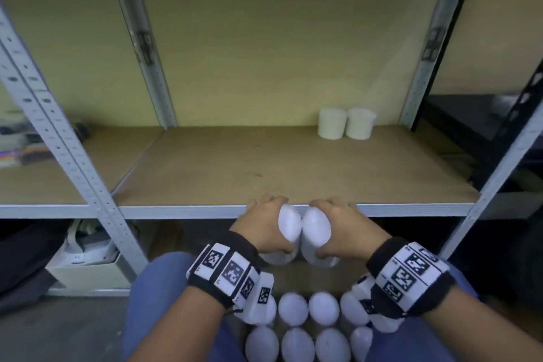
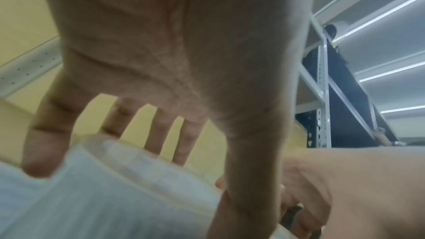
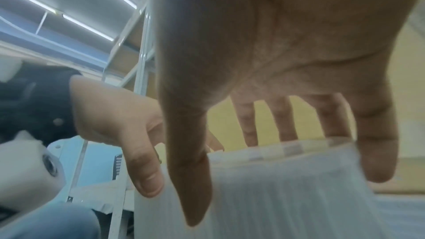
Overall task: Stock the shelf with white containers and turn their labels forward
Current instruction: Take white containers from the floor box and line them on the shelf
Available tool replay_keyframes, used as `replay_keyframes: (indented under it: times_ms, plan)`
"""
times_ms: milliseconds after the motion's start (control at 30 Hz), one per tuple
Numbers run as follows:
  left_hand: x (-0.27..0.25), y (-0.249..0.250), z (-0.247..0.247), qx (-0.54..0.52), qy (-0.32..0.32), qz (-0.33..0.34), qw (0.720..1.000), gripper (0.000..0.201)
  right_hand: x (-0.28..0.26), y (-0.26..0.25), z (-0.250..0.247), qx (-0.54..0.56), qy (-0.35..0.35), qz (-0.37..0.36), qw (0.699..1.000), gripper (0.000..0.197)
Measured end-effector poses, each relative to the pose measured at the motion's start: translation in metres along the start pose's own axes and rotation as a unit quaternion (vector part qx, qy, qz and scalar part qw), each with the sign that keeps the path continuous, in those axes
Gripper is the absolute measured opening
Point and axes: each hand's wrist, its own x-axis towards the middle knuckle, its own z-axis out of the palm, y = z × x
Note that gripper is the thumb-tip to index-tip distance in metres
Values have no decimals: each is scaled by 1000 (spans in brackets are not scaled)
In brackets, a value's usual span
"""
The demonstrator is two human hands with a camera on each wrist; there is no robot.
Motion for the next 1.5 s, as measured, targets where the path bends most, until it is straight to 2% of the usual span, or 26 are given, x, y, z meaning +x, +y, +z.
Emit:
replay_keyframes:
  times_ms: [200, 500, 833, 1133, 1300, 1400, 1500]
  plan:
    - [7, 14, -37, -7, 67, 20, 998, 90, 0, -1, -44, 38, 64, -11, 997, 85]
    - [53, 14, -56, -49, 108, 8, 993, 79, 41, 14, -67, 88, 105, -1, 991, 79]
    - [99, -6, -48, -63, 93, -28, 993, 70, 98, 24, -52, 111, 98, 12, 989, 67]
    - [104, -12, -45, -34, 81, -16, 996, 69, 101, 26, -51, 70, 70, 1, 995, 72]
    - [93, -8, -47, -14, 113, 18, 993, 57, 90, 22, -53, 45, 133, -23, 990, 50]
    - [88, -4, -49, -14, 121, 38, 992, 42, 84, 19, -54, 36, 129, -13, 991, 37]
    - [84, 0, -50, -17, 110, 31, 993, 31, 81, 16, -51, 18, 124, -15, 992, 30]
